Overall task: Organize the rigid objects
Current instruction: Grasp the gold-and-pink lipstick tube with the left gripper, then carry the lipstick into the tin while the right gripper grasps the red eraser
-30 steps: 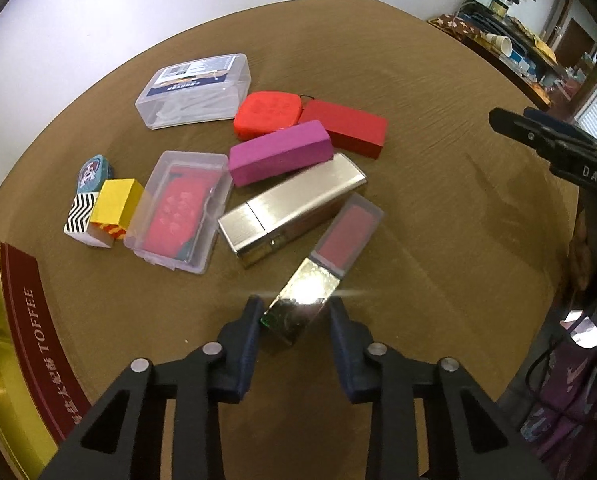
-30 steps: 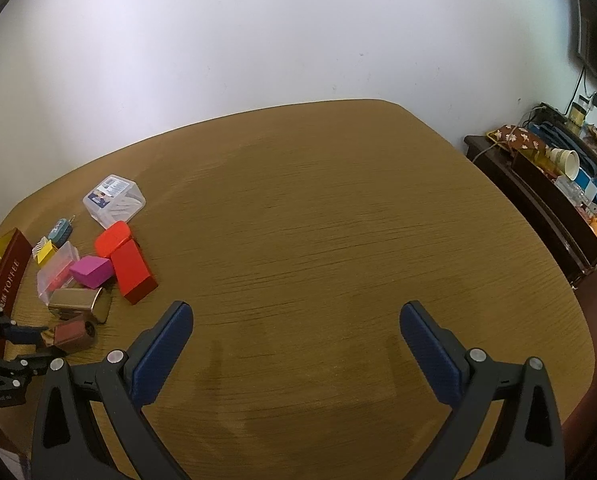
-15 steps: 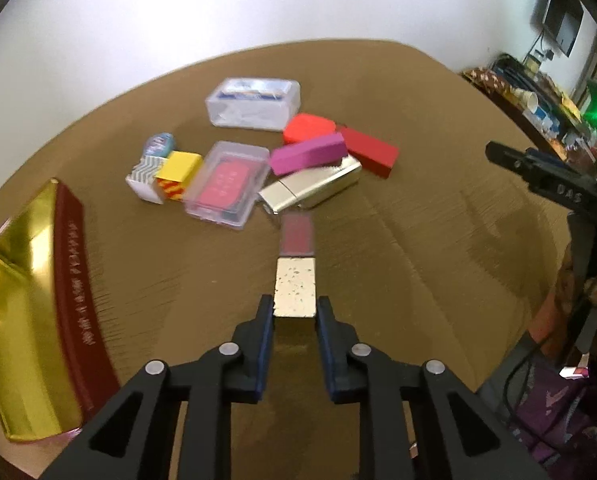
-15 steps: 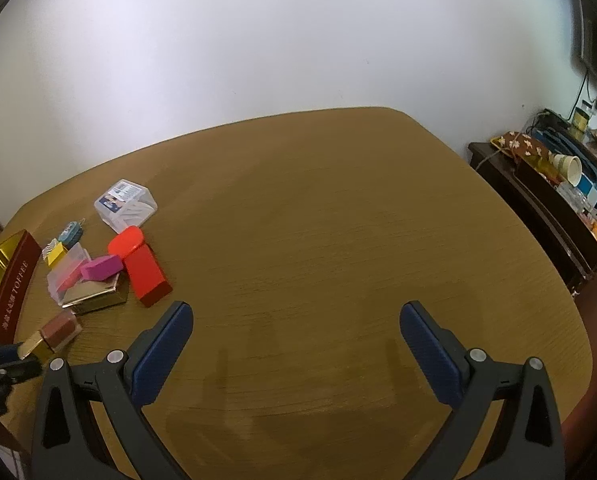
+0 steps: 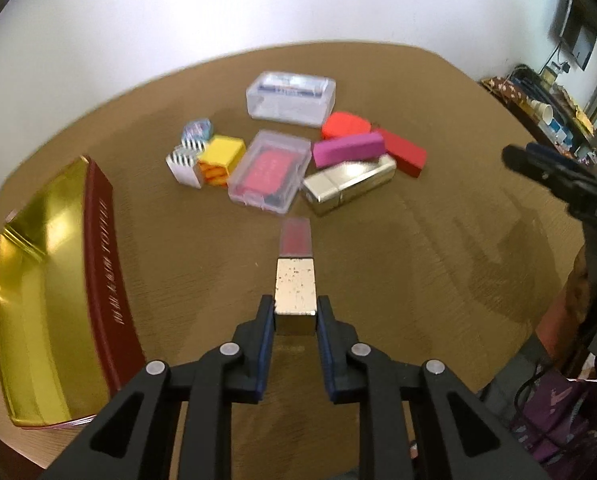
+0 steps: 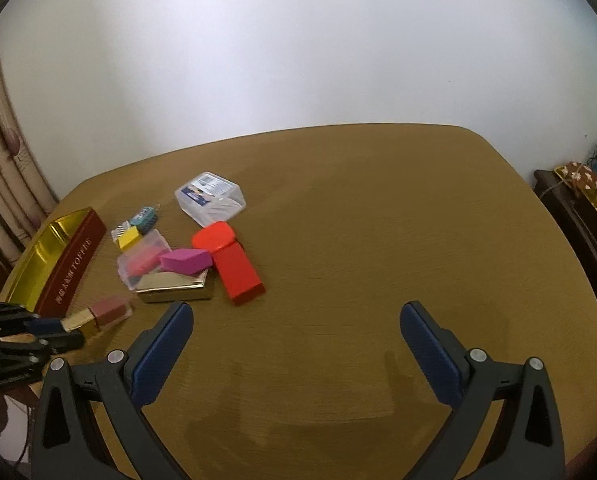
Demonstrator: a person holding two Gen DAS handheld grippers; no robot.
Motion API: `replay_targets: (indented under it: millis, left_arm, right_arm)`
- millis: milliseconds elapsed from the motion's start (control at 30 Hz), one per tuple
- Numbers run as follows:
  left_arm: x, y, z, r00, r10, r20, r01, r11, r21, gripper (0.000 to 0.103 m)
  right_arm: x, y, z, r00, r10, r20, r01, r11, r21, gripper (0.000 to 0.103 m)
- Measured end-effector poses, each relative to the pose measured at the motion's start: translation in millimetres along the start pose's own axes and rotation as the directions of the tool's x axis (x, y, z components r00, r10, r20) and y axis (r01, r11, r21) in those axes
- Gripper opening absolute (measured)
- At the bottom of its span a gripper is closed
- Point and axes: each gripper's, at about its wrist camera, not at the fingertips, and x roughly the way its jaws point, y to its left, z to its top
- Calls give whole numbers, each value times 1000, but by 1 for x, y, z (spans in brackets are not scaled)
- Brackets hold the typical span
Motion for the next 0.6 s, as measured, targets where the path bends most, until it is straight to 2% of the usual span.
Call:
replay_targets:
  millis: [100, 367, 533, 600]
  left_arm:
    - [15, 6, 2, 999, 9, -35, -10, 1000, -22, 21]
    - [39, 14, 17, 998, 32, -53, -34, 999, -36, 23]
    - [44, 24, 28, 999, 6, -37, -9, 997, -82, 24]
    - [45, 27, 29, 1000, 0, -16, -1, 996, -93, 21]
  right_arm:
    - [0, 3, -1, 1000, -8, 3, 9, 1000, -8, 103]
    - [8, -6, -4, 1000, -3, -27, 3, 1000, 7, 103]
    - [12, -4, -5, 999, 1, -35, -1, 1000, -4, 103]
    - [14, -3, -4, 999, 8, -41, -8, 1000, -10, 103]
